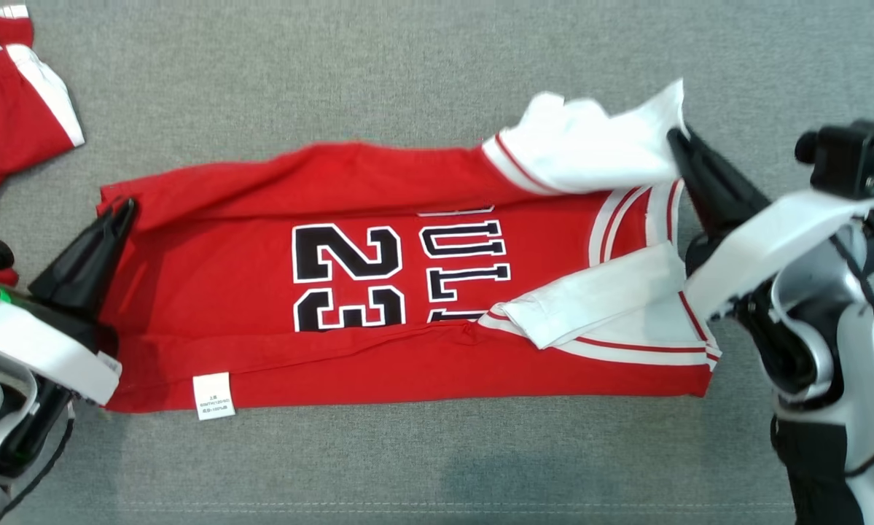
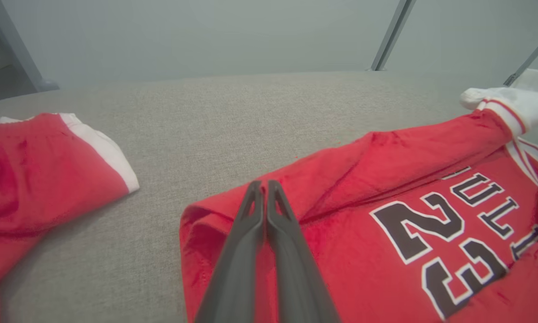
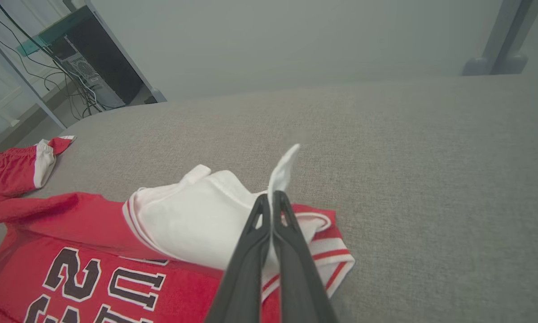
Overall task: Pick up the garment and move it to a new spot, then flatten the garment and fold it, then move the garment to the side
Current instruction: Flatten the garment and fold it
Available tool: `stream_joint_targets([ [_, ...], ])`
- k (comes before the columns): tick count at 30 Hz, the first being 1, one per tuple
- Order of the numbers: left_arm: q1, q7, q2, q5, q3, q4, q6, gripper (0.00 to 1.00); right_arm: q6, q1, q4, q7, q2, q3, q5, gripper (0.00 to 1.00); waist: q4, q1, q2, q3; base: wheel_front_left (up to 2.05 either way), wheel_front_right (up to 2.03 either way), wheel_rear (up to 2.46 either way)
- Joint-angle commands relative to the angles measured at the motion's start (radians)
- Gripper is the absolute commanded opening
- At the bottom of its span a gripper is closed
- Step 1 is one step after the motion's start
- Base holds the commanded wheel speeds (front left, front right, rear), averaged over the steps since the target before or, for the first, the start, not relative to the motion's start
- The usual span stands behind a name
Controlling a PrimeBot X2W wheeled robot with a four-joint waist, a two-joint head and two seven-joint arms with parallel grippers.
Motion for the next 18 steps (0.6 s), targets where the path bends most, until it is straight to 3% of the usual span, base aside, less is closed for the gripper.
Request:
stream_joint_targets([
  [1,-0.001,-0.005,0.053,0.000,0.039,-0.005,0.000,0.00,0.000,0.029,-0.046,0.007,0.011,0.022,0.016,0.00,-0.005,0.0000,0.0000,-0.013,0.00,0.00,0.00],
  [11,0.058,-0.005,0.075,0.011,0.034,0.059,0.000,0.00,0.000,0.168,-0.098,-0.038,0.011,0.045,0.048,0.00,-0.032,0.0000,0.0000,-0.062,0.00,0.00,0.00],
  [18,0.123,-0.005,0.134,-0.043,0.019,0.067,0.000,0.00,0.000,0.226,-0.081,-0.100,0.011,0.056,0.066,0.00,-0.034,0.0000,0.0000,-0.095,0.00,0.00,0.00],
])
